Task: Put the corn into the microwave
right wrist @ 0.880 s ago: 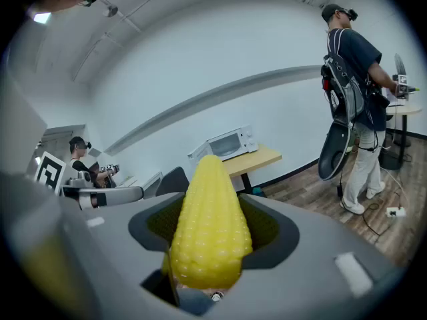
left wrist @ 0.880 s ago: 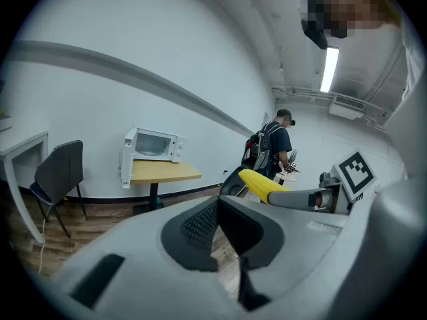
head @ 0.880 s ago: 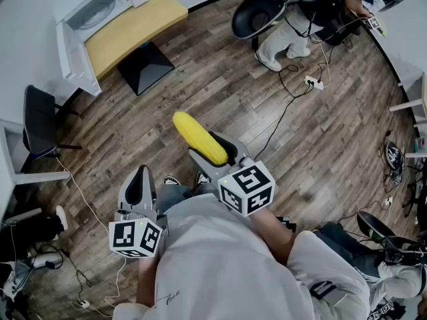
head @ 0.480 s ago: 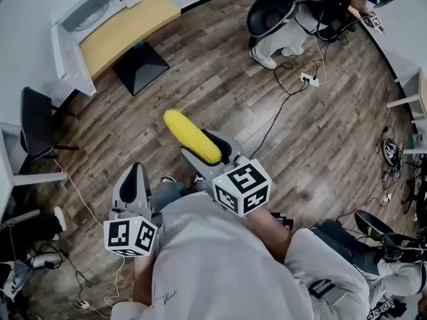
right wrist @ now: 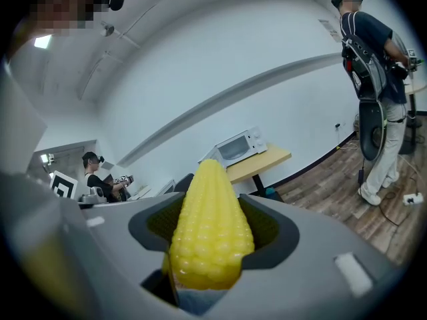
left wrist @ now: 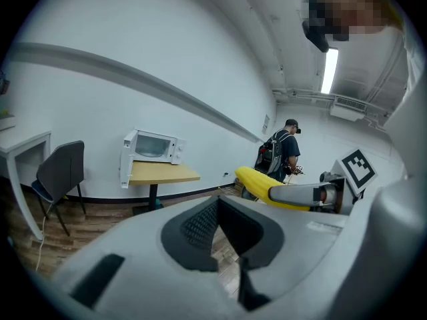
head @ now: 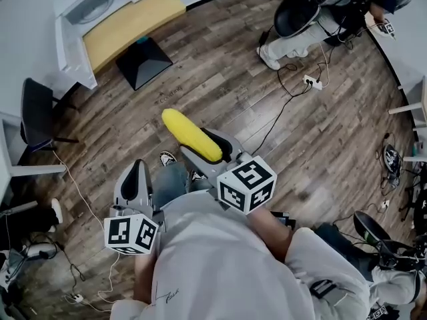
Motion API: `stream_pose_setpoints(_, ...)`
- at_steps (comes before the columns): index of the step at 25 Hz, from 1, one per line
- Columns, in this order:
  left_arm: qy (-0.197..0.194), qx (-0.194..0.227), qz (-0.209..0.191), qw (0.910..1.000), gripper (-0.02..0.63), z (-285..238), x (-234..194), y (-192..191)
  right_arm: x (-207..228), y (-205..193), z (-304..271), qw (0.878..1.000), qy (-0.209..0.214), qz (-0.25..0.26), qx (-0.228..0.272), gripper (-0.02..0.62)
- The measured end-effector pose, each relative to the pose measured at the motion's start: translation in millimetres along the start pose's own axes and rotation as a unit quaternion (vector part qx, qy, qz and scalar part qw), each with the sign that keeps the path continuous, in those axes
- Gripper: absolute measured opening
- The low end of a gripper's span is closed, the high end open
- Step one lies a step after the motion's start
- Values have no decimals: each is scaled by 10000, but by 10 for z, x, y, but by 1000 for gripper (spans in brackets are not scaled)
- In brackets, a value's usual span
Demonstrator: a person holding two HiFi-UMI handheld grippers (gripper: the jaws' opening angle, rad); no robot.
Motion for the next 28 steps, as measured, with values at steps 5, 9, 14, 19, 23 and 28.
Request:
stream_pose_setpoints(5,-54,-70,34,10000,-8,-135,58,5,128,41,-21,10000,-11,-60,-32,265)
stream_pose_setpoints(9,-76,-72,20,9999,-8,-278,29,68,233,129,-95,10000,-44,-60,11,265)
stream_pose_setpoints(14,-146,-26,14,9999,-8,-561,65,214,406,295,-216,10000,-42,-41,-6,265)
stream_pose_setpoints(19,-153,-11,20,9999,-8,-848,72,358,605,469,-364,10000,-6,-27,-61,265)
stream_pose_setpoints(23,-107,-25,-35,9999,-8,-1055,4,479,746,596,-539,9999,28,-92,-79,265)
stream_pose_setpoints(28,-79,-69,-35,9999,-8,-1402,-181,701,944,813,-891,9998,38,-133,-132,265)
Point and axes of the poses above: the fingertips, and each gripper's own axes: z backward along the fingers, x to its right, y out of its top, the point moved 4 cm from there along z, backward along the fingers, and after that the axes turned 15 degrees about y, right-handed, at the moved point
